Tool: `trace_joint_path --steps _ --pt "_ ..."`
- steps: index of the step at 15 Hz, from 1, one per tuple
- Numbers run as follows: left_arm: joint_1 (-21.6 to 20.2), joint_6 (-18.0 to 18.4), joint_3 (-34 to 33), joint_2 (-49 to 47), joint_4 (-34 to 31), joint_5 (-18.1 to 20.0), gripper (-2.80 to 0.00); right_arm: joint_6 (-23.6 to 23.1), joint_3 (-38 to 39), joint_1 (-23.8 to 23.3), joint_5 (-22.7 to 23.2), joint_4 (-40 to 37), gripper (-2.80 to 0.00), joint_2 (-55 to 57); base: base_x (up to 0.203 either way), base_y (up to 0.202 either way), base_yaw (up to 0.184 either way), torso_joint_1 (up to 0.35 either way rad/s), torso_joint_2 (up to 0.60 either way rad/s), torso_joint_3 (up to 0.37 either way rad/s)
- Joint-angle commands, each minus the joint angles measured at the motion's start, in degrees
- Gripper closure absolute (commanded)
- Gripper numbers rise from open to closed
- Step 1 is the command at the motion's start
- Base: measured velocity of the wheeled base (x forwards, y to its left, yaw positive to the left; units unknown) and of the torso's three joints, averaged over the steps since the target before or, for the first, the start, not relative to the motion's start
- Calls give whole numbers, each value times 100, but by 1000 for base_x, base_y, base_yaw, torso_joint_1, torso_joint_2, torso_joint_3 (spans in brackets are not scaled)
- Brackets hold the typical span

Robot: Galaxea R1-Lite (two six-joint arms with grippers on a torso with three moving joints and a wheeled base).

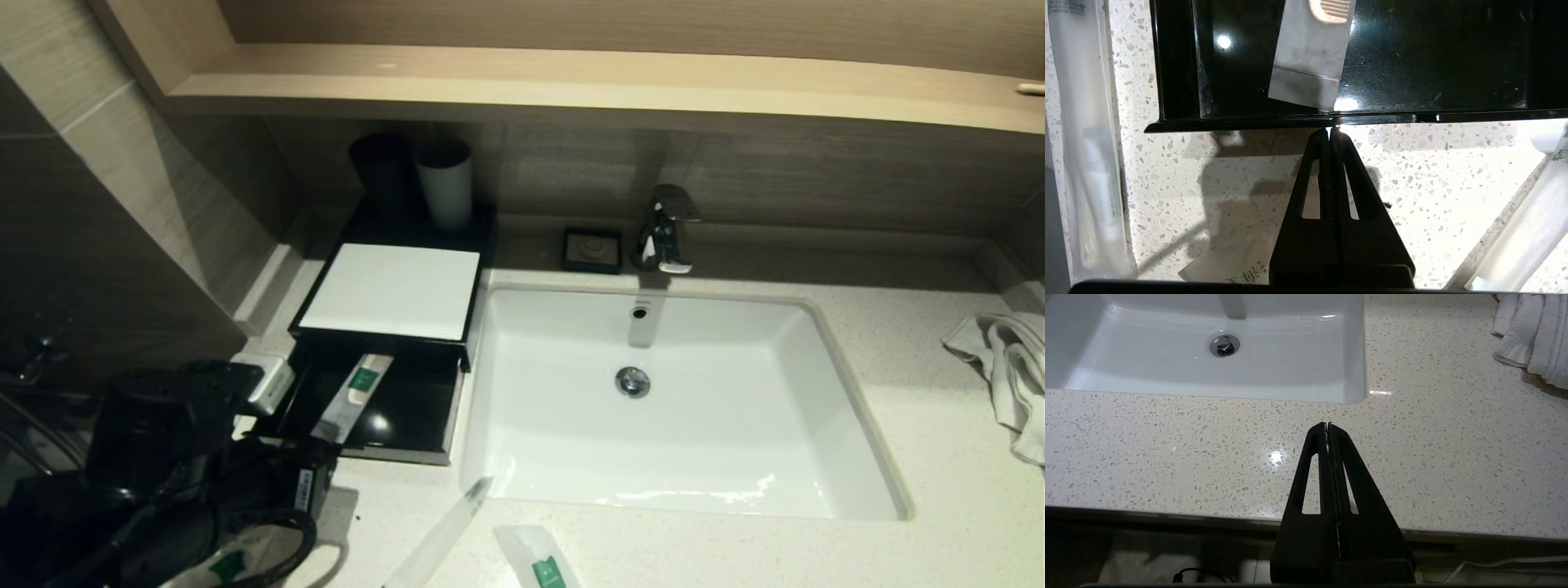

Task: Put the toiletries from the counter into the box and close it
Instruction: Open the drawer

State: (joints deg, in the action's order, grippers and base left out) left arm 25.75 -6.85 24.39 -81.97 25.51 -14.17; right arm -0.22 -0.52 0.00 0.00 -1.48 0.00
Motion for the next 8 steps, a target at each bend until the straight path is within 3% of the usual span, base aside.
trace_joint_path --steps 1,8 --pt "1 -9 39 94 32 1 0 -4 0 0 8 -2 0 0 0 0 0 0 0 0" --pt "0 -18 204 508 -262 19 0 -4 0 0 7 -2 0 0 0 0 0 0 0 0"
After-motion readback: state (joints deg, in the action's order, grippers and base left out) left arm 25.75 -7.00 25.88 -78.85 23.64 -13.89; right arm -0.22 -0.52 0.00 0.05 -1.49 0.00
